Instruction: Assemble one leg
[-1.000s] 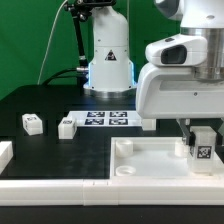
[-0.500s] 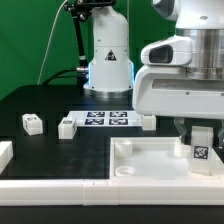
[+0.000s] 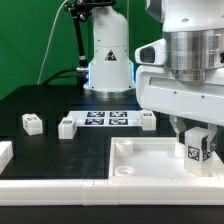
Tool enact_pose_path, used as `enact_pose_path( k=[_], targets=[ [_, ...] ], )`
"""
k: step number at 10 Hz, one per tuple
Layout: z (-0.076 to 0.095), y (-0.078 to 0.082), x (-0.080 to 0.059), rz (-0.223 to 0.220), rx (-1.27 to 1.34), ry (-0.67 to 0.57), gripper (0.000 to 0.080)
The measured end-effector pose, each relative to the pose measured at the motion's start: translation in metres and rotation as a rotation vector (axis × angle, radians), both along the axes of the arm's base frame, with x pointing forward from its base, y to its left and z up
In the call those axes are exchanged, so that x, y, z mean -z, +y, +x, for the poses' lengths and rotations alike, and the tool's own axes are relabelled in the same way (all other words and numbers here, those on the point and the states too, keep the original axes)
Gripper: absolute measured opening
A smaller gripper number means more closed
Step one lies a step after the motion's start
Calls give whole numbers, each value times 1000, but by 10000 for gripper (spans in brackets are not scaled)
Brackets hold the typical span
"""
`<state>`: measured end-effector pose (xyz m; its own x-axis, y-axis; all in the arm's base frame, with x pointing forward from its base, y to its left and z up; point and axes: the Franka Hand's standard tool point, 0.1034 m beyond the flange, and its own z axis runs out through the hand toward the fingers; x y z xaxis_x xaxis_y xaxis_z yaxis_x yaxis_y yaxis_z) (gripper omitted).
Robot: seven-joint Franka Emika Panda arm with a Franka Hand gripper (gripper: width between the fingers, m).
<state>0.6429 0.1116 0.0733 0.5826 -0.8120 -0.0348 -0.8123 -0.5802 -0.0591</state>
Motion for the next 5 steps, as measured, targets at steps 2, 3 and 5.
enact_pose_path(
  k=[2, 3, 5],
  targets=[
    [-2, 4, 0, -4, 258, 23, 292],
    [-3, 3, 0, -4, 277, 24, 294],
    [-3, 2, 0, 6, 431, 37, 294]
  ],
)
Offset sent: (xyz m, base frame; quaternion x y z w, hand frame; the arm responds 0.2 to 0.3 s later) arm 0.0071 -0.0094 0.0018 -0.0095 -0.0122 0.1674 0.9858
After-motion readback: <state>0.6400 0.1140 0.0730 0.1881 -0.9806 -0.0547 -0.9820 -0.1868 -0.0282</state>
